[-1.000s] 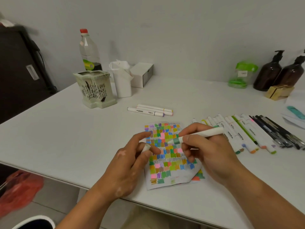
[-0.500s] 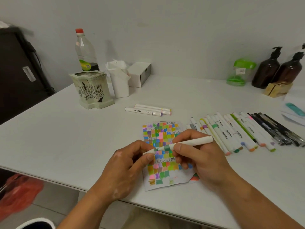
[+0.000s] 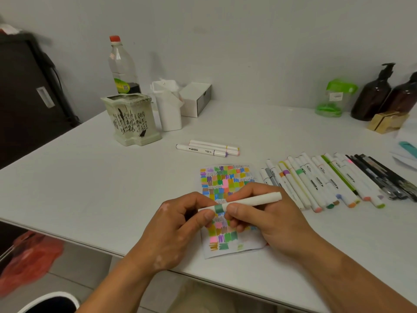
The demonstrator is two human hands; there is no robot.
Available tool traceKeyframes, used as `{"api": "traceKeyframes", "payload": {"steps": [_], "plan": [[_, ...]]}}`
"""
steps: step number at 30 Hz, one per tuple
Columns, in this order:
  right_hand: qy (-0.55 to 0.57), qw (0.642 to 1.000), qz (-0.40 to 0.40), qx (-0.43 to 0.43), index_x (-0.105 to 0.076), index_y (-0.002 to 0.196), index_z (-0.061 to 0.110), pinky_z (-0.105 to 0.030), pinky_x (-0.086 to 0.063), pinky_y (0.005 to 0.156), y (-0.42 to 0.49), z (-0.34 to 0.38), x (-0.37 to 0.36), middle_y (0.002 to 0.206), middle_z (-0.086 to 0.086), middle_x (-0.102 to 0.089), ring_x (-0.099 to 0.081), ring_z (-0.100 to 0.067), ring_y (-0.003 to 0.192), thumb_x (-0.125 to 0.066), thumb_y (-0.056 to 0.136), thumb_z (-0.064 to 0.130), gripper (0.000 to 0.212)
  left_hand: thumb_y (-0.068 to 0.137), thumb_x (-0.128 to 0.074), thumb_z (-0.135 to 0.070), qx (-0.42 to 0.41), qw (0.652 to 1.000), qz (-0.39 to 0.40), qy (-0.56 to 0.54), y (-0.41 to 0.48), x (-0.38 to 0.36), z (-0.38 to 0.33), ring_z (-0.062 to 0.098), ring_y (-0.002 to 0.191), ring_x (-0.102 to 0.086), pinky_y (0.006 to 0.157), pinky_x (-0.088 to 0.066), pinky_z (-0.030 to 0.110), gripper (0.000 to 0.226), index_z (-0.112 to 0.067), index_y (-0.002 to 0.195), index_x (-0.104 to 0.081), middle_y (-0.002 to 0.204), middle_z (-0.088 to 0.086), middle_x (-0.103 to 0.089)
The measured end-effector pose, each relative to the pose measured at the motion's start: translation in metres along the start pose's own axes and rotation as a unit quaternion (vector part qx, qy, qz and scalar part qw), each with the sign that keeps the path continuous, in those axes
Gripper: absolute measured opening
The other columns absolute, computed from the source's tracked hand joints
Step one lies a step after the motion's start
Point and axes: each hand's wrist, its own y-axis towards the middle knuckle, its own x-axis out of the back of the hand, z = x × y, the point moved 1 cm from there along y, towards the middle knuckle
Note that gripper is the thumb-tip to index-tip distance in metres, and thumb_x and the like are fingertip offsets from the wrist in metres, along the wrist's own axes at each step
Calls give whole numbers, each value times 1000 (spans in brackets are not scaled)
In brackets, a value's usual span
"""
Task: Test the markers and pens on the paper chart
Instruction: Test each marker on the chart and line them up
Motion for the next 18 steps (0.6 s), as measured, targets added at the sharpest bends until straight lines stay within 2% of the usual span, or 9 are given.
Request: {"api": "traceKeyframes", "payload": {"steps": [4,6,9,10,12,14,16,18], "plan": [[-14,1000,3,7,-78,89,20,-26,-57,61,1,-2,4,79,-12,-75,-73,-23,70,-77,86,15,6,86,-59,-48,5,1000,4,0,2,-1,2,9,97,-71,74,-57,16,25,-30,100,-71,99,-16,-74],[-16,1000,7,3,-79,93,18,-26,-56,60,0,0,10,77,-11,-74,-71,-21,68,-79,84,21,9,85,-60,-48,9,1000,1,-3,3,-2,2,8,97,-72,74,-58,18,26,-32,102,-71,101,-16,-74],[44,995,65,-63,-79,103,16,-28,-55,62,-4,7,21,90,-14,-75,-69,-21,77,-73,81,37,31,83,-60,-49,12,1000,-24,2,4,1,5,9,95,-71,72,-58,20,27,-36,104,-71,98,-16,-74],[24,993,84,-81,-78,104,18,-29,-55,61,-5,11,24,92,-13,-76,-68,-20,78,-72,82,39,31,81,-60,-50,18,999,-31,3,5,2,6,10,95,-71,72,-58,21,28,-36,103,-71,98,-16,-74],[-113,985,85,-101,-76,99,27,-28,-54,59,-7,16,25,87,-6,-78,-68,-15,72,-76,82,40,22,78,-63,-49,32,999,-25,10,6,0,7,9,96,-71,73,-60,25,28,-37,102,-72,98,-17,-73],[-271,955,66,-100,-71,95,33,-26,-55,61,-11,17,19,78,5,-77,-69,-7,67,-78,83,42,17,77,-66,-46,37,999,-15,28,6,-5,7,6,94,-70,73,-60,23,26,-38,101,-72,95,-19,-72],[-353,930,55,-84,-70,94,35,-21,-51,60,-19,17,9,75,14,-74,-66,-3,66,-76,84,44,14,74,-68,-47,36,998,-24,47,6,-6,6,5,92,-69,71,-59,20,27,-40,100,-70,91,-20,-70],[-386,920,14,-68,-72,89,34,-18,-50,57,-25,19,10,81,21,-70,-63,1,66,-74,82,44,12,71,-70,-49,29,996,-46,73,5,-5,6,5,93,-65,71,-56,17,31,-41,100,-68,91,-21,-68]]}}
